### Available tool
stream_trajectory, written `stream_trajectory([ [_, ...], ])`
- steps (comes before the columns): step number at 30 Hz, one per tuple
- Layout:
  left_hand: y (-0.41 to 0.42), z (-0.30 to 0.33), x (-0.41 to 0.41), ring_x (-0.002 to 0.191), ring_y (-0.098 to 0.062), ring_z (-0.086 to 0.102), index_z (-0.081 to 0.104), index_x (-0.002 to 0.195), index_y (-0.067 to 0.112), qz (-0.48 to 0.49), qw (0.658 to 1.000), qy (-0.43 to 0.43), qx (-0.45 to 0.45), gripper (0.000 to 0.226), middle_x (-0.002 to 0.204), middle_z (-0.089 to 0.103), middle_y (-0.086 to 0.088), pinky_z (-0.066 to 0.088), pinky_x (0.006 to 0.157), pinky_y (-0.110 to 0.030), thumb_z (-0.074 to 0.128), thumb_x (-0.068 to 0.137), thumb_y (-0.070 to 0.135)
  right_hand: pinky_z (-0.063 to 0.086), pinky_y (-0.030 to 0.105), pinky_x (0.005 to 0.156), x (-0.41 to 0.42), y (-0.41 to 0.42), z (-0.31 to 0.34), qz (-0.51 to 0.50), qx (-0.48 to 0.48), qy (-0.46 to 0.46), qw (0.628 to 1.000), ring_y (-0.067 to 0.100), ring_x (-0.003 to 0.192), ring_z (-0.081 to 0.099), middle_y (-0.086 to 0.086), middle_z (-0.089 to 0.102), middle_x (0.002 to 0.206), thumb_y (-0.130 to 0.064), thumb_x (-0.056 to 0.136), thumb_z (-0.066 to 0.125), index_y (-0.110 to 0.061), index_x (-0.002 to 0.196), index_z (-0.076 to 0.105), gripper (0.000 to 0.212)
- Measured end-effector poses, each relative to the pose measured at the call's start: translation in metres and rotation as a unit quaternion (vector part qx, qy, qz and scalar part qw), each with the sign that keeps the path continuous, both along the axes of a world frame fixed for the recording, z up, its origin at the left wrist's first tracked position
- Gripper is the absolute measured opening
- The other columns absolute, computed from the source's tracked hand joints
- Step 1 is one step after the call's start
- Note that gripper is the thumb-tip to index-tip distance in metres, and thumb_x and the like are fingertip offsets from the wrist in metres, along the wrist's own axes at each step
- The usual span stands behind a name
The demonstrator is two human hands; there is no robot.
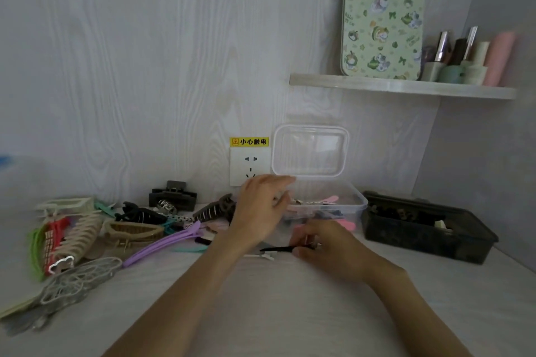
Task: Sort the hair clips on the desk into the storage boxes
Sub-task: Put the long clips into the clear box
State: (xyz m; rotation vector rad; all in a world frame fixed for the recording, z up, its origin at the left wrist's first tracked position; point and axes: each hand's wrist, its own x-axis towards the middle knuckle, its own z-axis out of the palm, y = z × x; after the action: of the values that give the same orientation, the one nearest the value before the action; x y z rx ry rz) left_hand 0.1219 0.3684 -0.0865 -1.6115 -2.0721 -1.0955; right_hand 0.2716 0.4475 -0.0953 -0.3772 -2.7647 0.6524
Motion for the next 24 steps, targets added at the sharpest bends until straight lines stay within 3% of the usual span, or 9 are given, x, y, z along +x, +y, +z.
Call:
stream_trajectory([
  [3,-0.028,0.001,-0.012,0.101,-0.008,0.056,0.065,0.11,0.028,0.017,0.998,-0.044,0.037,0.024,0.108,0.067,0.011,0.046,0.091,-0.032,0.048,0.094,0.033,0.046,0.017,0.078,0.001,0.001,0.002,0.01,-0.005,0.001,1.0,0.004,0.085,0.056,-0.011,0.062,0.091,-0.019,0.087,0.06,-0.02,0.096,0.068,0.012],
  [7,-0.078,0.011,-0.037,0.083,0.002,0.061,0.069,0.092,0.034,-0.079,0.976,-0.168,-0.109,0.031,0.085,0.068,0.019,0.049,0.076,-0.022,0.06,0.074,0.057,0.042,0.014,0.079,0.002,-0.005,0.01,-0.004,-0.033,0.08,0.996,0.004,0.086,0.055,-0.008,0.061,0.092,-0.016,0.088,0.061,-0.022,0.098,0.066,0.013],
  [9,-0.092,0.01,-0.049,0.09,0.001,0.059,0.068,0.098,0.035,-0.066,0.965,-0.155,-0.201,0.047,0.093,0.066,0.019,0.048,0.079,-0.019,0.072,0.059,0.063,0.043,0.012,0.077,0.0,-0.006,0.012,-0.039,-0.034,0.171,0.984,0.006,0.085,0.056,-0.008,0.062,0.089,-0.014,0.085,0.064,-0.032,0.089,0.062,0.019],
  [11,-0.099,0.009,-0.056,0.103,0.003,0.055,0.062,0.109,0.039,-0.064,0.944,-0.145,-0.291,0.066,0.108,0.06,0.02,0.046,0.091,-0.02,0.075,0.051,0.067,0.042,0.012,0.075,-0.004,-0.002,0.014,-0.107,0.004,0.264,0.959,0.009,0.082,0.055,-0.009,0.06,0.084,-0.013,0.082,0.067,-0.029,0.087,0.064,0.017],
  [15,-0.1,0.007,-0.056,0.112,0.002,0.051,0.058,0.119,0.035,-0.085,0.924,-0.146,-0.344,0.061,0.118,0.058,0.019,0.04,0.102,-0.021,0.082,0.063,0.043,0.038,0.013,0.073,-0.008,0.007,0.02,-0.209,0.063,0.378,0.9,0.013,0.084,0.053,-0.009,0.06,0.086,-0.015,0.083,0.066,-0.019,0.095,0.067,0.012],
  [18,-0.102,0.01,-0.057,0.11,0.003,0.053,0.061,0.119,0.03,-0.095,0.925,-0.154,-0.336,0.054,0.119,0.06,0.018,0.04,0.095,-0.012,0.081,0.069,0.029,0.044,0.031,0.078,-0.018,0.018,0.017,-0.262,0.151,0.324,0.897,0.022,0.091,0.056,0.001,0.068,0.093,-0.01,0.081,0.066,-0.017,0.099,0.07,0.02],
  [20,-0.105,0.012,-0.059,0.106,0.002,0.059,0.066,0.116,0.024,-0.11,0.921,-0.19,-0.322,0.049,0.116,0.065,0.013,0.044,0.097,-0.015,0.081,0.07,0.015,0.045,0.042,0.087,-0.023,0.021,0.012,-0.287,0.159,0.266,0.906,0.03,0.099,0.057,0.006,0.07,0.101,-0.005,0.079,0.065,-0.017,0.103,0.07,0.028],
  [22,-0.107,0.011,-0.063,0.106,0.0,0.062,0.067,0.116,0.019,-0.116,0.916,-0.219,-0.316,0.048,0.114,0.068,0.008,0.045,0.101,-0.021,0.078,0.071,0.006,0.042,0.037,0.09,-0.024,0.014,0.011,-0.28,0.165,0.281,0.903,0.027,0.104,0.054,0.004,0.068,0.104,-0.006,0.078,0.066,-0.018,0.106,0.069,0.03],
  [24,-0.107,0.009,-0.066,0.107,-0.003,0.062,0.065,0.118,0.018,-0.106,0.919,-0.207,-0.319,0.049,0.115,0.067,0.007,0.044,0.102,-0.024,0.078,0.072,0.009,0.037,0.02,0.083,-0.026,-0.007,0.014,-0.19,0.164,0.319,0.914,0.015,0.096,0.052,-0.004,0.064,0.096,-0.018,0.082,0.067,-0.021,0.104,0.068,0.023],
])
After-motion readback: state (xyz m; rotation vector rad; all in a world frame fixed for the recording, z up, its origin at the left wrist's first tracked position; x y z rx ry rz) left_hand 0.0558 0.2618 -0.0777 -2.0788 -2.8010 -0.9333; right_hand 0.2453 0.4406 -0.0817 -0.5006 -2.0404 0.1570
